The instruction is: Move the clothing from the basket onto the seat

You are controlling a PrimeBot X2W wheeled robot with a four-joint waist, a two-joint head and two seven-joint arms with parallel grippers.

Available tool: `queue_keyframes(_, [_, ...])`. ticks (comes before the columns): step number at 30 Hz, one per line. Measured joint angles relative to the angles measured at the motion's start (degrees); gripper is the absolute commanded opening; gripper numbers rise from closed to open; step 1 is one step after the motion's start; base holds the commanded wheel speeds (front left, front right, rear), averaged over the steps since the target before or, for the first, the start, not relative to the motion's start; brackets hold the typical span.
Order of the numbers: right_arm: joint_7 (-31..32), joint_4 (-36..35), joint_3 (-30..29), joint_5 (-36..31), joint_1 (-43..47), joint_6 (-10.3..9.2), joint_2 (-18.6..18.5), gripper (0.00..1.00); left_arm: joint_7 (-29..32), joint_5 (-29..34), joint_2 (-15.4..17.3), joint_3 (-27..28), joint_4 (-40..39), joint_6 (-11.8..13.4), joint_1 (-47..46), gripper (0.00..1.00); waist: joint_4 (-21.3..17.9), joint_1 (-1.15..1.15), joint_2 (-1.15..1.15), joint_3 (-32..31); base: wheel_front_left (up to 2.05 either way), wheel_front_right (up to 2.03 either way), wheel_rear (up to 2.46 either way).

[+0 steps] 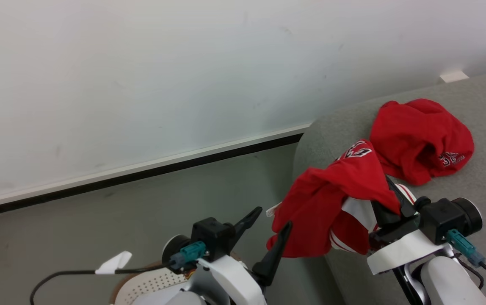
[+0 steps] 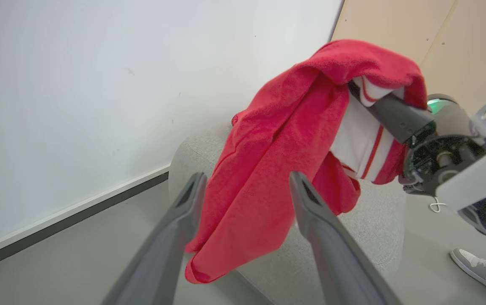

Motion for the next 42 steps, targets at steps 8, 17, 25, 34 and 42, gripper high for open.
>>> queue_keyframes(8, [0.0,-4.4,-2.9,-0.1,2.8,0.0,-1.4,0.0,-1.2,0.7,-1.8,-2.7,0.9,-1.4,-0.4,1.0,-5.9,0.0,0.0,1.9,0.0,0.0,0.0])
queue_keyframes(17, [0.0,-6.9,-8.5,0.0,2.5,0.0,-1.9,0.0,-1.7,2.1,-2.5,-4.9,0.5,-3.3,-3.1,1.0,-6.7,0.0,0.0,7.0,0.0,0.0,0.0])
queue_keyframes(25, [0.0,-3.9,-17.4,-0.5,-12.0,0.0,-4.7,0.0,-1.5,3.1,-1.1,-5.3,-0.3,-5.2,-6.5,1.0,-4.1,0.01,0.0,14.5,0.0,0.0,0.0])
queue_keyframes(34, [4.8,2.4,-35.5,-2.5,-32.4,0.0,-14.0,0.0,-2.5,3.7,0.5,-2.8,-1.4,-5.4,-10.0,1.0,1.7,0.01,0.0,22.6,0.0,0.0,0.0])
queue_keyframes(42, [3.5,18.4,-49.5,-13.2,-31.9,0.0,-13.9,0.0,-3.6,3.6,1.9,-1.3,-2.2,-4.6,-10.5,1.0,5.6,0.01,0.0,28.3,0.0,0.0,0.0])
